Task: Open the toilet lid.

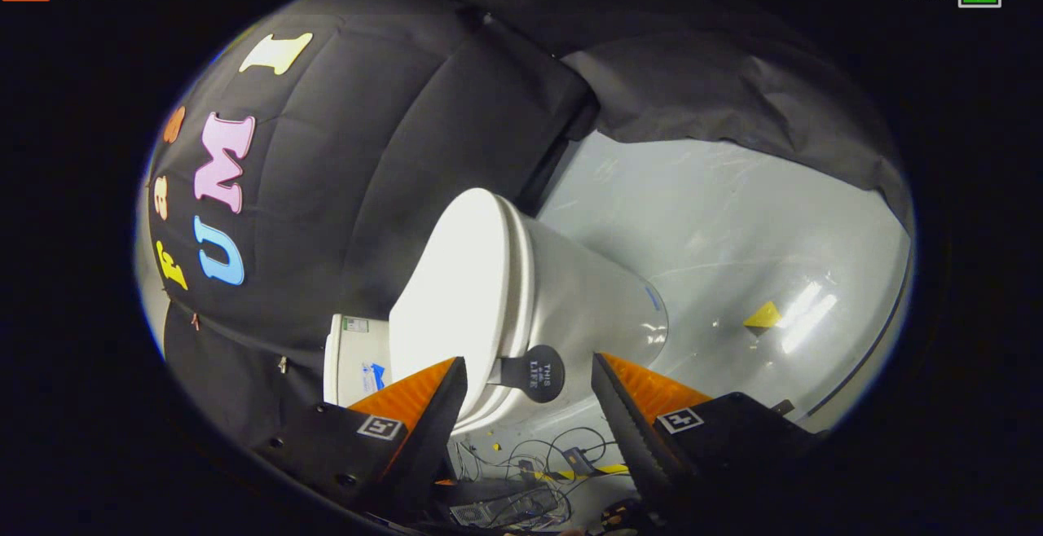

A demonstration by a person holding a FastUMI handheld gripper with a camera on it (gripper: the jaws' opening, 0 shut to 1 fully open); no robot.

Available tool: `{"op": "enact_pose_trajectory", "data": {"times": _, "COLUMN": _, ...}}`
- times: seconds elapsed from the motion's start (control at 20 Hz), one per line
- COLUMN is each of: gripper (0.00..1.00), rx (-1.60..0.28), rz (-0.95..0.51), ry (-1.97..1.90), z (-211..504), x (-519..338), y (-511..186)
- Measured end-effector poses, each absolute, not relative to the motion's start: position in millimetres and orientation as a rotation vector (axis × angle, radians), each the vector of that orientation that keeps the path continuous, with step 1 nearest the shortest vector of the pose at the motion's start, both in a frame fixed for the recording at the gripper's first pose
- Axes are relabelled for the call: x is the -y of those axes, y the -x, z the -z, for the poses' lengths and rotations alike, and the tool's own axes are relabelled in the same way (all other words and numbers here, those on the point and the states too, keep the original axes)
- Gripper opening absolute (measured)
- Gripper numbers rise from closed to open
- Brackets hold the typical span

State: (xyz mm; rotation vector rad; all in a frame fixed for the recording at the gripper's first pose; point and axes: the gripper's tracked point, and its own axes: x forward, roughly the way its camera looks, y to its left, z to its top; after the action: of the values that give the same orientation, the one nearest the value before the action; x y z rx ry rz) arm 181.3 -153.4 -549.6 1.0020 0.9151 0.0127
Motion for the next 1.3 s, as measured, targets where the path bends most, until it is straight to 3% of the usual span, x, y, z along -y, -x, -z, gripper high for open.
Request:
{"op": "enact_pose_trajectory", "data": {"times": 0.1, "gripper": 0.94, "rx": -0.919, "rz": -0.012, "ry": -1.03, "z": 557.6, "x": 148.3, "y": -188.8}}
{"op": "enact_pose_trajectory", "data": {"times": 0.45, "gripper": 0.18, "rx": -0.912, "rz": -0.036, "ry": -1.109, "z": 561.2, "x": 137.6, "y": -190.7}}
{"op": "enact_pose_trajectory", "data": {"times": 0.5, "gripper": 0.18, "rx": -0.877, "rz": -0.042, "ry": -1.108, "z": 549.2, "x": 142.9, "y": -183.4}}
{"op": "enact_pose_trajectory", "data": {"times": 0.55, "gripper": 0.07, "rx": -0.895, "rz": -0.038, "ry": -1.071, "z": 555.2, "x": 135.0, "y": -198.0}}
{"op": "enact_pose_trajectory", "data": {"times": 0.75, "gripper": 0.06, "rx": -0.872, "rz": 0.024, "ry": -0.942, "z": 521.1, "x": 136.5, "y": -194.4}}
{"op": "enact_pose_trajectory", "data": {"times": 1.3, "gripper": 0.06, "rx": -0.685, "rz": -0.013, "ry": -0.654, "z": 348.2, "x": 69.5, "y": -204.0}}
